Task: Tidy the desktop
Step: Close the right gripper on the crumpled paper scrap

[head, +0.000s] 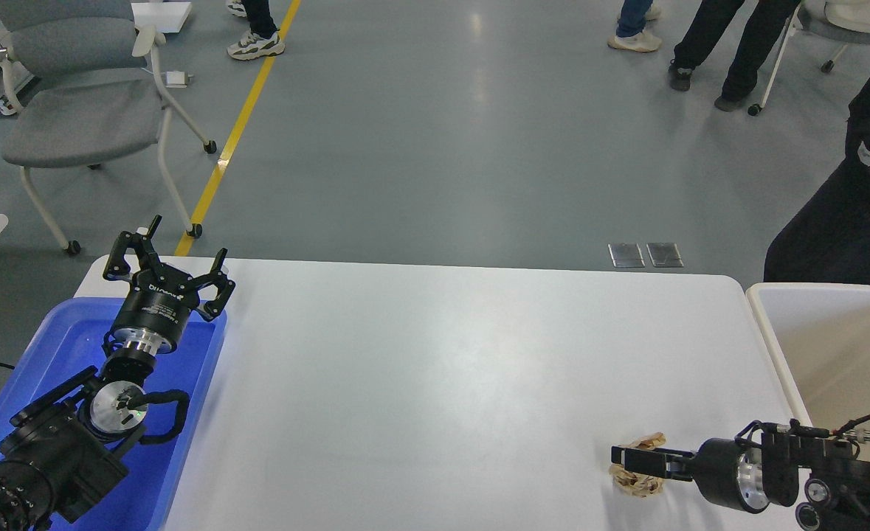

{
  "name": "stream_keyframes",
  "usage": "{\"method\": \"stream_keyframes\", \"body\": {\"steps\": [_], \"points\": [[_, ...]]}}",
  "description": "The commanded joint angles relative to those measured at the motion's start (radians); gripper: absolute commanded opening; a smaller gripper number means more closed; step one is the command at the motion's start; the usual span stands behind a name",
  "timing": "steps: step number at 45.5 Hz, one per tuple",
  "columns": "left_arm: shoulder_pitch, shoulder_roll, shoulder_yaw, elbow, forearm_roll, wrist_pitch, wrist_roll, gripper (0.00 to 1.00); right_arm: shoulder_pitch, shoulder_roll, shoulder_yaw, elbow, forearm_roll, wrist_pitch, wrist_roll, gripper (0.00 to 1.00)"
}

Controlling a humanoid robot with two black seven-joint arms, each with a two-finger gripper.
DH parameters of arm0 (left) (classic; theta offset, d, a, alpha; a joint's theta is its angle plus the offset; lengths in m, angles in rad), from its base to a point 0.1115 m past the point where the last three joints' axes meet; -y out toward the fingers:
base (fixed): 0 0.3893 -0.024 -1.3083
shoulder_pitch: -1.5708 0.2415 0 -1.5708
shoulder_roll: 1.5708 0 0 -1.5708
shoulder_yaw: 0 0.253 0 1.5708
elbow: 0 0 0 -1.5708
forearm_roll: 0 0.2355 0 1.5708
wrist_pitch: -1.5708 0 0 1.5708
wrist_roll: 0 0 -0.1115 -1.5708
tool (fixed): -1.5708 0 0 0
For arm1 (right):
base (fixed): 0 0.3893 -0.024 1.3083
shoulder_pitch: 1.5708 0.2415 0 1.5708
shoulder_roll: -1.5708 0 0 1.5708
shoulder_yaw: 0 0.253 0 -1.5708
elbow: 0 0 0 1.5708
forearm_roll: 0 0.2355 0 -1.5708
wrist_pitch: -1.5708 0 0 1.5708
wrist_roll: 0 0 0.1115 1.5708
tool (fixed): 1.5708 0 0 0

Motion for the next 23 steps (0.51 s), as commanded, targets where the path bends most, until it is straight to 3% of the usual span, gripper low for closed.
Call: {"method": "stream_keyframes", "body": {"steps": [1,8,19,21,23], "points": [[0.000,0.000,0.000,0.000,0.000,0.000,0.000,1.00,-0.006,0.014,-0.006,-0.028,-0.018,-0.023,0.048,1.00],[0.000,0.000,0.000,0.000,0.000,0.000,0.000,1.00,-0.020,0.017,-0.016,-0.046,-0.055,-0.059,0.100,1.00],[0.000,0.000,0.000,0.000,0.000,0.000,0.000,1.00,-0.035,0.031,-0.017,-0.046,-0.059,-0.066,0.129,0.98],[0.001,0.000,0.000,0.000,0.000,0.000,0.000,1.00,-0.039,0.031,-0.017,-0.048,-0.059,-0.066,0.141,0.95],[0.001,0.000,0.000,0.000,0.000,0.000,0.000,1.00,-0.041,0.033,-0.019,-0.048,-0.059,-0.066,0.151,0.85]]}}
